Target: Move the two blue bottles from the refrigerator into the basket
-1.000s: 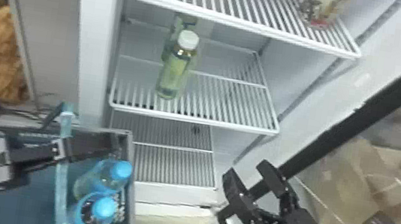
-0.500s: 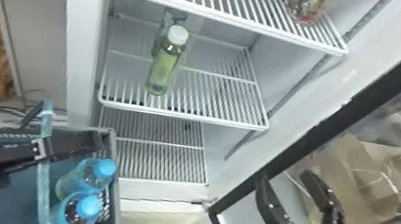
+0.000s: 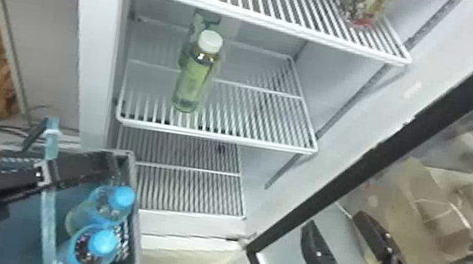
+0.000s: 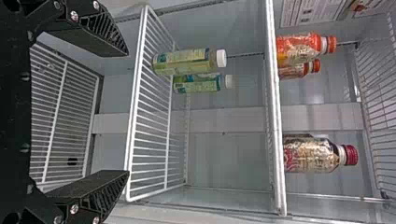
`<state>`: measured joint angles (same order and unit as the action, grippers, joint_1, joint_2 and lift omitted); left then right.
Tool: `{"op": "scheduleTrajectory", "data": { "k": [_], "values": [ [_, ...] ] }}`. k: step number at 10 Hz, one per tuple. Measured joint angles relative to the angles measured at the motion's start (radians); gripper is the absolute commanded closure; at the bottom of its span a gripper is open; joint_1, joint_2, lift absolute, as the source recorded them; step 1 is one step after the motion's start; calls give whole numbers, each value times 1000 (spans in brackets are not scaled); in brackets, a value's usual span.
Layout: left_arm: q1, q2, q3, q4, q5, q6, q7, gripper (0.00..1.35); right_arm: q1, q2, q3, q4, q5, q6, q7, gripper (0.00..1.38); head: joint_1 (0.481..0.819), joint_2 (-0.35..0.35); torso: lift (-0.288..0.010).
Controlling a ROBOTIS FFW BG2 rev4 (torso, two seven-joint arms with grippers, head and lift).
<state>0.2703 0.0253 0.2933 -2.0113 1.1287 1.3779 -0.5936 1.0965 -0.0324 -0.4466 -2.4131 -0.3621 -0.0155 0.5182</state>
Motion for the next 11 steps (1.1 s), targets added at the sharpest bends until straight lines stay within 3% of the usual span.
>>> {"op": "scheduleTrajectory", "data": {
  "k": [11],
  "values": [
    [2,0,-3,0,2,-4,2,1188,5,-1,-2,-6,-9,32,-1,170,695,-350,-216]
  ]
}}
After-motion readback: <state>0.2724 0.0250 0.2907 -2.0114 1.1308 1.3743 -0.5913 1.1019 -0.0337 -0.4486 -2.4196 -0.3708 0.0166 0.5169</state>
